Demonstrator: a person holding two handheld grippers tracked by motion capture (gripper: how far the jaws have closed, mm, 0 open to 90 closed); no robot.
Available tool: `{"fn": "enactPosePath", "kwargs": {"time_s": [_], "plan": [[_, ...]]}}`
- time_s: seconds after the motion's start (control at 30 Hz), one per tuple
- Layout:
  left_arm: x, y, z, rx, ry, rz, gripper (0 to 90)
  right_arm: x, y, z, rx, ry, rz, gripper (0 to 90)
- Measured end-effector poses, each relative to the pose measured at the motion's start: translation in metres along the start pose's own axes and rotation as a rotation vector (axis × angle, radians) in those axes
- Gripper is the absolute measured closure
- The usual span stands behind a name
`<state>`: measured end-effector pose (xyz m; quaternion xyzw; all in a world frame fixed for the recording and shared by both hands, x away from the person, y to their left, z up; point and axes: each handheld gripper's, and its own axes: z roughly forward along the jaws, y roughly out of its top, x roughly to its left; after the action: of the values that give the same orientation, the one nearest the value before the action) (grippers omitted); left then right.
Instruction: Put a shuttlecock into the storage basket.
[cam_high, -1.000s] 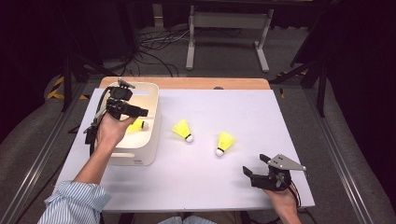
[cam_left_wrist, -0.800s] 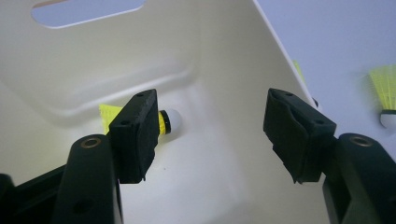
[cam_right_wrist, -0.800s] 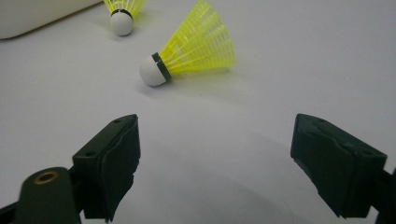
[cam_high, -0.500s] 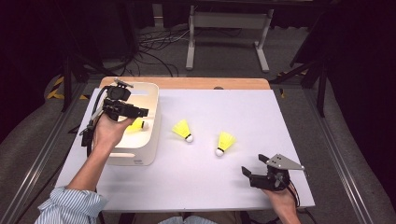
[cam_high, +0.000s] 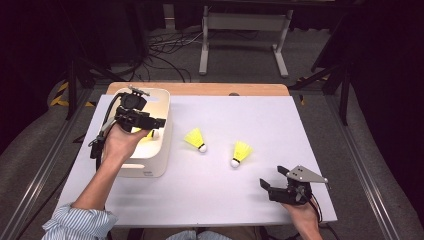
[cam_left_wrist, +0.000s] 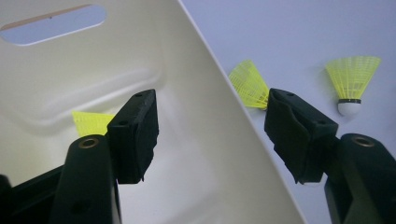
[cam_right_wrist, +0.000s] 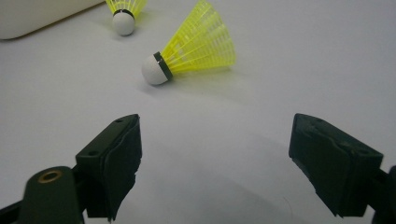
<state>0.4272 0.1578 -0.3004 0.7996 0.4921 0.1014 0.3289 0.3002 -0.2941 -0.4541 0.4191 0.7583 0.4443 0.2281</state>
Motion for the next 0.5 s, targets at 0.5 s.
{"fn": "enactPosePath", "kwargs": {"time_s": [0.5], "plan": [[-0.024,0.005,0.0,-0.018,-0.053,0.057,37.2,0.0,0.003,0.001,0.008,0.012,0.014,20.7]]}}
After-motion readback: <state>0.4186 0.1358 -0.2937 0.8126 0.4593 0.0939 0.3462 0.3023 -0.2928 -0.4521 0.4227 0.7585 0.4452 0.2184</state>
